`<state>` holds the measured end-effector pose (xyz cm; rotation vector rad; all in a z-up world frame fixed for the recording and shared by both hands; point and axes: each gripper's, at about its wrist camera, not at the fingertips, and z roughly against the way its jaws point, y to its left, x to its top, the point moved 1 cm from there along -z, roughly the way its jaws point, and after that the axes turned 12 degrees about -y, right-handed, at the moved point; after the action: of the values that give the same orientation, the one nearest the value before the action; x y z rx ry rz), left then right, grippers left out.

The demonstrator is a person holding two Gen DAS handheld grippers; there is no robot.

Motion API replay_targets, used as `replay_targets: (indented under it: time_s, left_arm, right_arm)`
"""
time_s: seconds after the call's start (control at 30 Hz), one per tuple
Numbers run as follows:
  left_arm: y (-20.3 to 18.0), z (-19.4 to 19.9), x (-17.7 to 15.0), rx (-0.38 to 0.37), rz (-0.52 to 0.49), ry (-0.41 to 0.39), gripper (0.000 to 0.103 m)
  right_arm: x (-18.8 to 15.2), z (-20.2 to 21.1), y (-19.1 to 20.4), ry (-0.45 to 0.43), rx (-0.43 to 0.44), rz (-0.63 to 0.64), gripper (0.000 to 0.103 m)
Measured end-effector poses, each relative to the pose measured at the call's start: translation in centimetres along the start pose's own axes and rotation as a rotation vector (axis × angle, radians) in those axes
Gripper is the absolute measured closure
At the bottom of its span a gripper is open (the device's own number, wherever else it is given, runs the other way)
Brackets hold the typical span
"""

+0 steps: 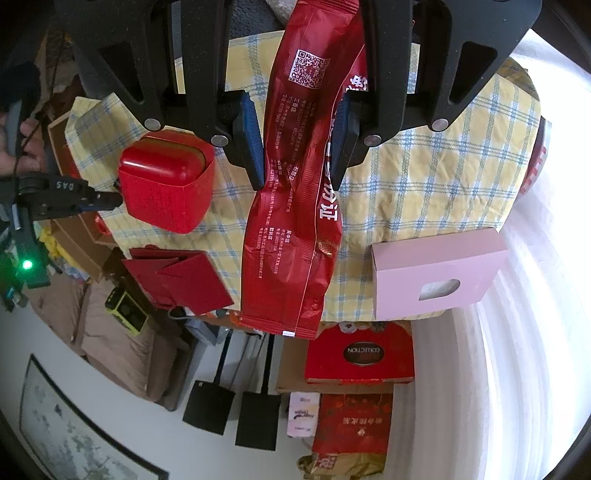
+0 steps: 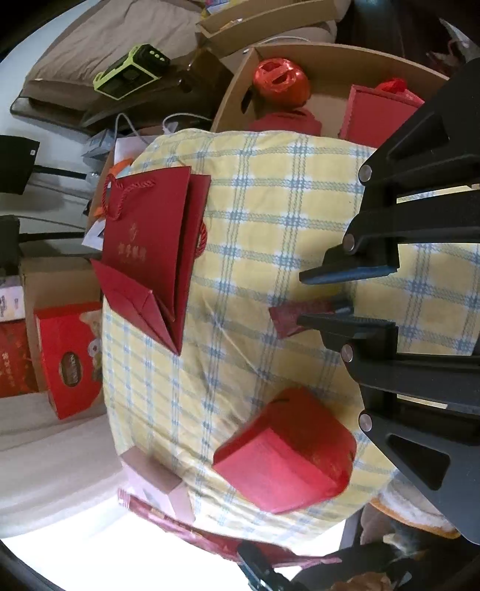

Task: Organize objects
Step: 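Lift the red tube with the right tool while the left tool holds the packet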

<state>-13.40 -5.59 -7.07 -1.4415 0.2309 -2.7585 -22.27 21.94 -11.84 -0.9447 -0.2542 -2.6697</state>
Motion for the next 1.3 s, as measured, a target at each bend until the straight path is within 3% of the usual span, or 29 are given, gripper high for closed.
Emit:
replay_targets:
  time_s: [0.17,0.47,0.87,1.07,1.3]
  left_arm:
    - [0.5,-0.4,-0.1,0.007,0.018,0.011,0.072]
    - [0.7,-0.3,-0.1,0.002,0.021,0.007,0.072]
    - [1.5,-0.3,-0.1,0.019,0.042,-0.002,0.071]
    - [1.7,0.1,0.2,0.008,0.065,-0.001,0.071]
    - [1.5,2.0,1.1,-0.005,0.071,-0.046,0.071]
  right_arm:
    - [-1.3,-1.4,0.5,0.059,0.035,0.003,0.087]
    - [-1.6,-1.1,1.5,0.060,0.019,0.070,0.088]
    - [-0.6,3.6,1.6,-0.084,-0.069,0.047,0.088]
    - [-1.0,5.3,1.4,-0.120,-0.026,-0.015,0.088]
    - [-2.0,8.0,2.0,-0.173,-0.041,-0.048,0.088]
